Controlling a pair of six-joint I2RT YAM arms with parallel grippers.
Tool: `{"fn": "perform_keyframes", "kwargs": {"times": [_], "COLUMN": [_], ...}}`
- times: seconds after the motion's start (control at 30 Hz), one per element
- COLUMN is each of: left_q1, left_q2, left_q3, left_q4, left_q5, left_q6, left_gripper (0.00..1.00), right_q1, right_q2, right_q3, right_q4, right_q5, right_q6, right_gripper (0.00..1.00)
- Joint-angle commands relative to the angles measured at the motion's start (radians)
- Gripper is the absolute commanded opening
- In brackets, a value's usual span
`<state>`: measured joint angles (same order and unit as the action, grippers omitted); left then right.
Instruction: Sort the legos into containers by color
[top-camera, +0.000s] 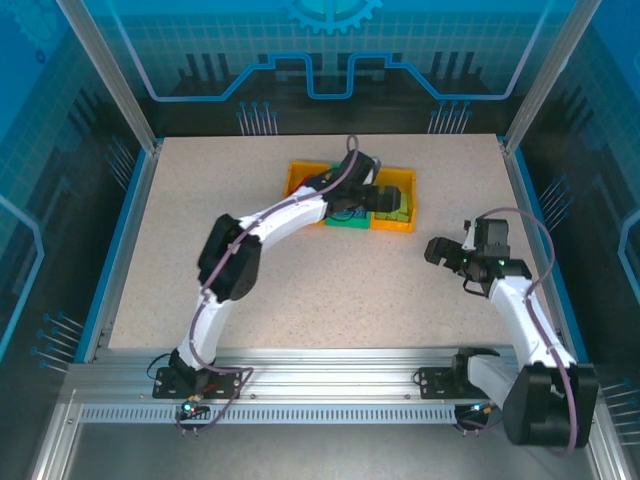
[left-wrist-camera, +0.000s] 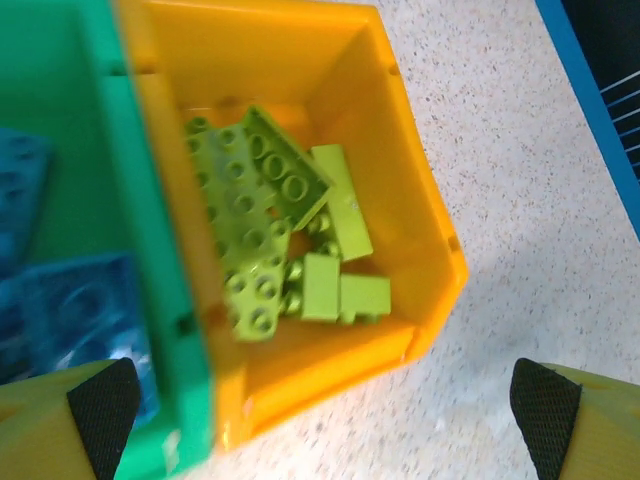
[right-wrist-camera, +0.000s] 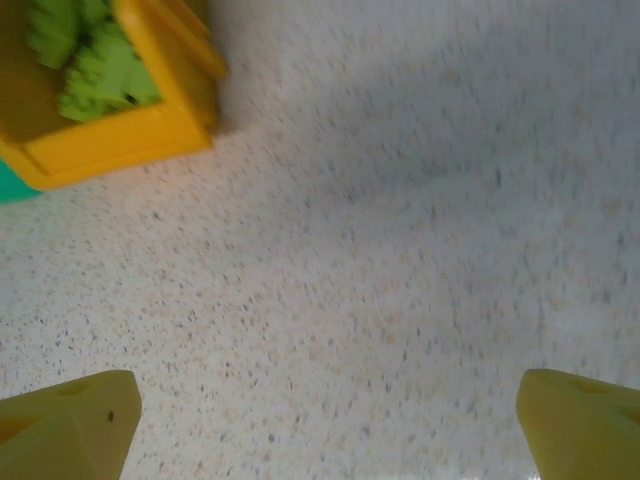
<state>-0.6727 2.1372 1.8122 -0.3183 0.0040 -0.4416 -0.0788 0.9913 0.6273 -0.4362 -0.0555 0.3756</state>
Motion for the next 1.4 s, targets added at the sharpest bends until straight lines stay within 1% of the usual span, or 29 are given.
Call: {"fn": "perform_keyframes", "kwargs": {"times": [0.0, 0.07, 0.13, 0.23, 0.3, 0.33, 0.4, 0.47, 0.5, 0.53, 0.57, 0.6, 0.63, 0.67, 0.7, 0.73, 0.77, 0.87, 0.9, 0.97, 1.0, 1.03, 1.37], "left_q1": [-0.006, -0.002, 0.017, 0.08, 0.136, 0.164, 0.206, 0.256, 0.281, 0.308, 0.333, 0.37, 0.41, 0.442, 0.474, 0.501, 0.513, 0.552, 0.561, 0.597, 0.634, 0.665, 0.665], "left_q2": [-0.284, -0.436, -0.597, -0.799, -0.911, -0.962, -1.043, -1.101, -1.126, -1.142, -1.148, -1.14, -1.121, -1.094, -1.055, -1.011, -0.966, -0.794, -0.742, -0.639, -0.601, -0.592, -0.593], "left_q3": [-0.23, -0.417, -0.62, -0.86, -0.983, -1.044, -1.151, -1.247, -1.292, -1.337, -1.37, -1.402, -1.423, -1.435, -1.44, -1.442, -1.447, -1.471, -1.457, -1.414, -1.414, -1.434, -1.432], "left_q4": [0.122, 0.166, 0.2, 0.213, 0.218, 0.238, 0.314, 0.41, 0.461, 0.514, 0.558, 0.606, 0.652, 0.683, 0.717, 0.762, 0.82, 1.097, 1.146, 1.155, 1.193, 1.229, 1.229], "left_q5": [-0.162, -0.278, -0.404, -0.5, -0.508, -0.519, -0.569, -0.59, -0.585, -0.574, -0.561, -0.534, -0.507, -0.489, -0.465, -0.44, -0.417, -0.347, -0.339, -0.268, -0.194, -0.148, -0.151], "left_q6": [0.11, 0.179, 0.241, 0.279, 0.287, 0.299, 0.333, 0.364, 0.377, 0.392, 0.4, 0.405, 0.406, 0.401, 0.397, 0.406, 0.422, 0.461, 0.47, 0.454, 0.435, 0.415, 0.42], "left_gripper": [0.99, 0.99, 0.99, 0.99, 0.99, 0.99, 0.99, 0.99, 0.99, 0.99, 0.99, 0.99, 0.99, 0.99, 0.99, 0.99, 0.99, 0.99, 0.99, 0.99, 0.99, 0.99, 0.99], "right_q1": [0.014, 0.036, 0.055, 0.072, 0.077, 0.075, 0.09, 0.117, 0.147, 0.163, 0.162, 0.161, 0.158, 0.16, 0.157, 0.157, 0.157, 0.158, 0.156, 0.157, 0.157, 0.158, 0.158], "right_q2": [-0.082, -0.084, -0.028, 0.111, 0.202, 0.257, 0.367, 0.503, 0.532, 0.499, 0.522, 0.514, 0.511, 0.516, 0.509, 0.513, 0.509, 0.512, 0.511, 0.511, 0.511, 0.511, 0.511], "right_q3": [-0.119, -0.215, -0.288, -0.314, -0.318, -0.307, -0.272, -0.268, -0.253, -0.214, -0.217, -0.218, -0.211, -0.218, -0.21, -0.215, -0.209, -0.213, -0.211, -0.211, -0.212, -0.211, -0.212], "right_q4": [0.37, 0.589, 0.797, 0.963, 1.09, 1.141, 1.186, 1.309, 1.352, 1.204, 1.244, 1.246, 1.208, 1.242, 1.209, 1.232, 1.214, 1.221, 1.218, 1.22, 1.219, 1.219, 1.219], "right_q5": [0.036, 0.067, 0.102, 0.156, 0.182, 0.187, 0.187, 0.197, 0.245, 0.259, 0.25, 0.247, 0.242, 0.245, 0.242, 0.243, 0.241, 0.239, 0.239, 0.239, 0.239, 0.239, 0.239], "right_q6": [-0.137, -0.18, -0.214, -0.249, -0.261, -0.265, -0.292, -0.321, -0.349, -0.349, -0.359, -0.357, -0.353, -0.358, -0.353, -0.355, -0.356, -0.354, -0.354, -0.355, -0.354, -0.356, -0.356], "right_gripper": [1.0, 1.0, 1.0, 1.0, 1.0, 1.0, 1.0, 1.0, 1.0, 1.0, 1.0, 1.0, 1.0, 1.0, 1.0, 1.0, 1.0, 1.0, 1.0, 1.0, 1.0, 1.0, 1.0]}}
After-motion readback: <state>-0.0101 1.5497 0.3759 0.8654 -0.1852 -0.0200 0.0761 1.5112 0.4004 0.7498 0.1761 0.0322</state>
